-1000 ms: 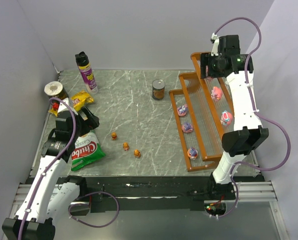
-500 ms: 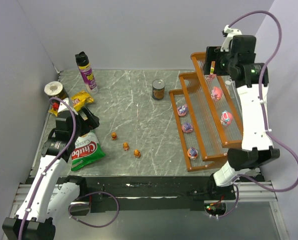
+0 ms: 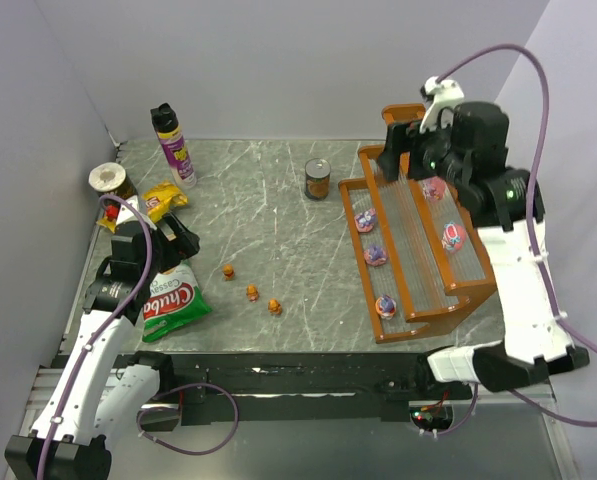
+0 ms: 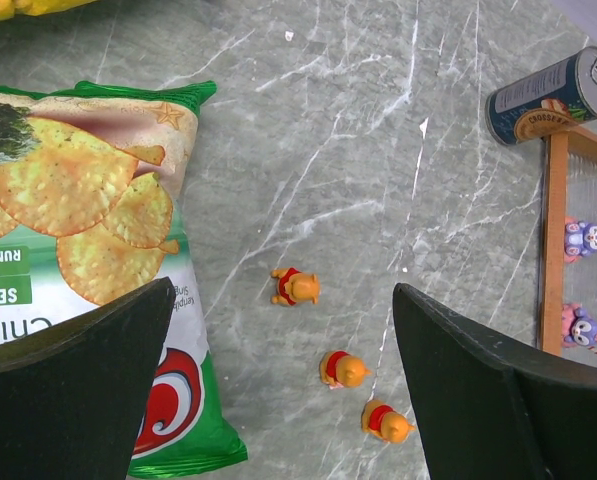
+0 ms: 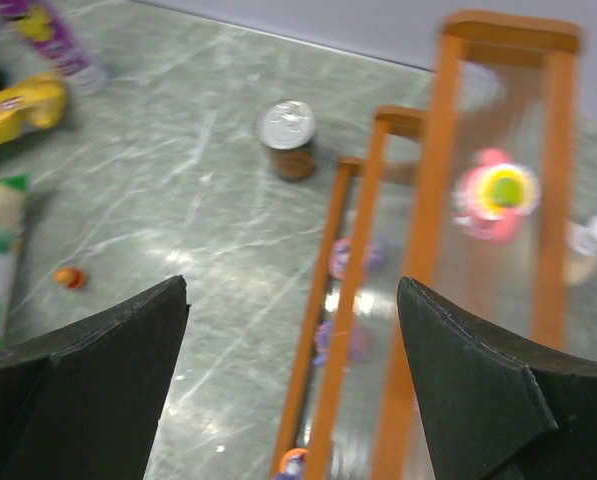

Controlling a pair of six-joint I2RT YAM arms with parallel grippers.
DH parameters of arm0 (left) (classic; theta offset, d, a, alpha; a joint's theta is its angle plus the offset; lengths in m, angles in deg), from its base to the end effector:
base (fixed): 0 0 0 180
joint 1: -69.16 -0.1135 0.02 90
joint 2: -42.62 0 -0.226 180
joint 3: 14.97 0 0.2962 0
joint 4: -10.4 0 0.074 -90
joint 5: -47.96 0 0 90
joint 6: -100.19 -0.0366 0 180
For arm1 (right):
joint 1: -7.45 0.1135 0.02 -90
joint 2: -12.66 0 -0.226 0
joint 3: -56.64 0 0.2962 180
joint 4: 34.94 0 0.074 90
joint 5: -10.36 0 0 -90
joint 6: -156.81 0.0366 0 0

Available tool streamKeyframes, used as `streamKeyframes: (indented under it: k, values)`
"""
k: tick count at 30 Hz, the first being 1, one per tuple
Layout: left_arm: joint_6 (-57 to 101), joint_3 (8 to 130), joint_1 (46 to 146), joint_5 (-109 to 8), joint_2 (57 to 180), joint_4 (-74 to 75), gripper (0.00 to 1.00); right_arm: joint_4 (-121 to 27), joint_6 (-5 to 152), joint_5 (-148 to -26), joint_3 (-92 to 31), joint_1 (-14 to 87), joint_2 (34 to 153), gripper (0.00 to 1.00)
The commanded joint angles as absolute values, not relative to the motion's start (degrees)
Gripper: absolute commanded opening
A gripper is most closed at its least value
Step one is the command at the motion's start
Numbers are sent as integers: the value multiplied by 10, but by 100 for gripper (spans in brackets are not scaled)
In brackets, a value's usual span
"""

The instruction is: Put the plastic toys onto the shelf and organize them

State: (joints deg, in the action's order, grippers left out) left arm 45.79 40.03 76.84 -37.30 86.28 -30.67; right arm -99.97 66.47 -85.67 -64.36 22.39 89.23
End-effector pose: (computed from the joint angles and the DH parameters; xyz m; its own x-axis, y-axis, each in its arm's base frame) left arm 0.2411 -0.0295 0.2730 -0.4357 -0.5266 -0.7299 -0.2356 0.8494 -0.4722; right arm 0.2718 0.0765 0.5018 -0.3379 -0.0963 -0.9363 -0.3534 0.9349 0.0314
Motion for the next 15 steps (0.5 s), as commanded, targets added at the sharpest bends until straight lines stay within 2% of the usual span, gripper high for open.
streamKeyframes:
  k: [1, 6, 11, 15]
  values:
    - [453, 407, 765, -383, 860, -284, 96, -926, 695, -866, -563, 263, 795, 91]
    - [453, 407, 765, -387, 862, -284, 96, -831, 710, -991, -448, 301, 715, 91]
    - [453, 406, 765, -387, 864, -284, 96, -801, 718, -983, -376, 379, 681, 90]
    - [454, 407, 765, -384, 867, -285, 96, -782, 719, -936, -335, 441, 700, 89]
